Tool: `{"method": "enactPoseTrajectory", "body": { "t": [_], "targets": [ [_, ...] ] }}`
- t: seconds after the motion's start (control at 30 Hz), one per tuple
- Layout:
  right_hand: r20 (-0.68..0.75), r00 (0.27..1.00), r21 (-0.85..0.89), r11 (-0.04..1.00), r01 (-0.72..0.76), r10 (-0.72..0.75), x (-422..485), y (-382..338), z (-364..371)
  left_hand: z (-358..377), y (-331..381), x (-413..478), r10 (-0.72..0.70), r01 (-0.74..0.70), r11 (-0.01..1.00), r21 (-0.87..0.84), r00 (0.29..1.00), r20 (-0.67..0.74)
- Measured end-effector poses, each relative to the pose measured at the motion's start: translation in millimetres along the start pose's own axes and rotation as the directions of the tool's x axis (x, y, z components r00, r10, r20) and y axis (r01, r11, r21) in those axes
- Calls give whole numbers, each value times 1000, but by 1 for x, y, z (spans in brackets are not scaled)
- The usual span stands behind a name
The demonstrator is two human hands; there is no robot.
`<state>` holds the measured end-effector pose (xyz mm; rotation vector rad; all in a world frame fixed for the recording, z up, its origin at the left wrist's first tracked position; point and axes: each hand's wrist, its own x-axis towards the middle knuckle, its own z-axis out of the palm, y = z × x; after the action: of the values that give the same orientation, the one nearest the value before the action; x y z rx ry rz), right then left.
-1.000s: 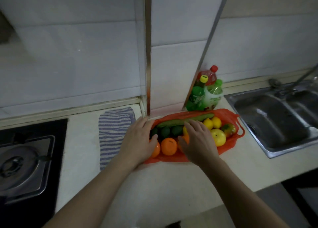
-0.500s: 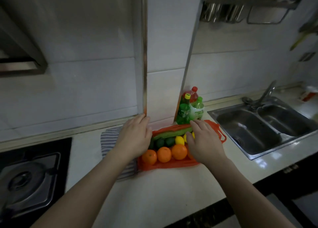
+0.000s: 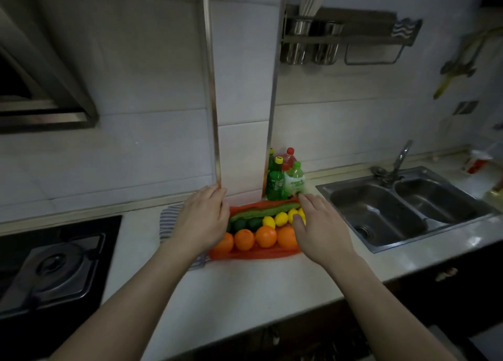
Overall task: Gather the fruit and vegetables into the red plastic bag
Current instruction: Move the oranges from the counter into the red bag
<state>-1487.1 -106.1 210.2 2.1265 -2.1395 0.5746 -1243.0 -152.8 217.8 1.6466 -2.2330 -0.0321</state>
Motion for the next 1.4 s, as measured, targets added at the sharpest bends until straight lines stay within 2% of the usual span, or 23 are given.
{"method": "enactPoseTrajectory", "body": {
  "t": [0.33,0.57,0.87,1.4],
  "targets": [
    [69,993,109,990,89,-97,-48,-34,-18,-24,2,-72,-107,108,994,24,994,-40],
    [-1,982,100,977,190,-191,-68,-90,-28,-49,-34,-118,-161,162,987,12,984,-76],
    [-65,951,153,939,308,-302,-101,-208,-27,-104,-120,-207,-244,246,969,2,963,-118],
    [26,851,273,823,499,-525,-195,-459,11,-204,-298,-412,-496,512,858,24,841,-216]
  ]
}}
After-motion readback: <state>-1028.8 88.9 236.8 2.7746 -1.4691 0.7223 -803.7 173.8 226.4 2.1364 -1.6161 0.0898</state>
